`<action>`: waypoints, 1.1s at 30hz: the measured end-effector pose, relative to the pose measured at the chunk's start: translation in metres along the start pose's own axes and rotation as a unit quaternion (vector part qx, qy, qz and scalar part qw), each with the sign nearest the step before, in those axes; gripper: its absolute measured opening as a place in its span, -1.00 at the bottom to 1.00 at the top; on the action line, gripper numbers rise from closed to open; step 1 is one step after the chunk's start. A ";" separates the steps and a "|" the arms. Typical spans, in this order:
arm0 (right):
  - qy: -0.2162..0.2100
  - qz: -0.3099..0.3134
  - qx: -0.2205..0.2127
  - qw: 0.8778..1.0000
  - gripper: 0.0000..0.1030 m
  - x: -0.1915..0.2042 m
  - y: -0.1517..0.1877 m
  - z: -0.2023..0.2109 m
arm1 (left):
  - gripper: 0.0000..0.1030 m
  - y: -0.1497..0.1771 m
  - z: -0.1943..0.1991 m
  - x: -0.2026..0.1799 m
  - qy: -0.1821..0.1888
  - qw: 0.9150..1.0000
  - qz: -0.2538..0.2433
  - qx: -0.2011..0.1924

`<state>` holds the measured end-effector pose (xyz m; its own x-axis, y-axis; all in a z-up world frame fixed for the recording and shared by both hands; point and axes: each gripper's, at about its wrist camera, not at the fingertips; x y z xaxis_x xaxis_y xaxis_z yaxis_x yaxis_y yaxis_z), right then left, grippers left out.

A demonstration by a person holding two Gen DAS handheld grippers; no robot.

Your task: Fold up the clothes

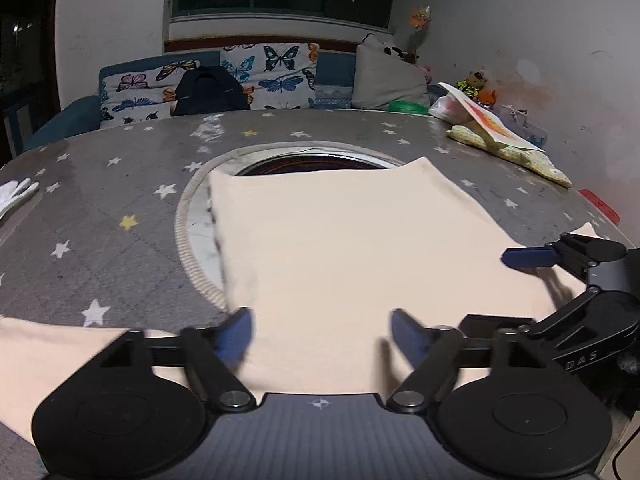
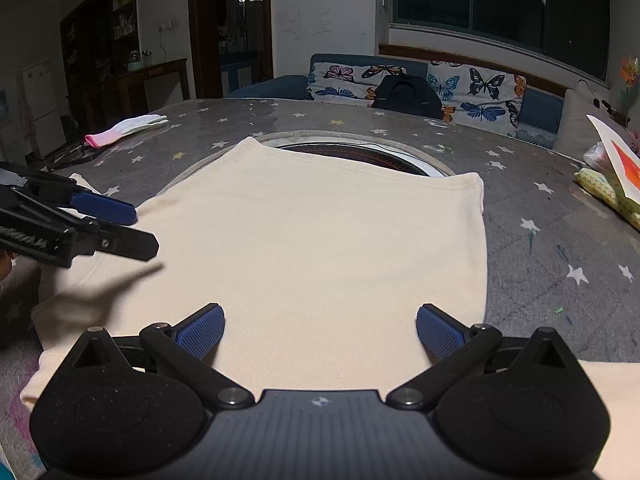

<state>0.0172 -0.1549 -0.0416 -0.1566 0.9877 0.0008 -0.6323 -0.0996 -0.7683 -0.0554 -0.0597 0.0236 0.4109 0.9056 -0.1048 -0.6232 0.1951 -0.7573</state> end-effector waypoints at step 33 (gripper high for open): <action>-0.031 -0.020 -0.004 0.999 0.94 0.004 0.049 0.088 | 1.00 -0.023 0.006 -0.039 0.022 0.999 0.004 -0.034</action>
<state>-0.0811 -0.1664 -0.0231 -0.1781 0.9814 0.0718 -0.6323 -0.0582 -0.7725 -0.0613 -0.0977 0.0487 0.4353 0.8896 -0.1383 -0.5805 0.1599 -0.7984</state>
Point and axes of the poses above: each gripper's, at about its wrist camera, not at the fingertips, and z roughly against the way its jaws point, x to its left, y to its underside, and after that the axes turned 1 degree about y, right-handed
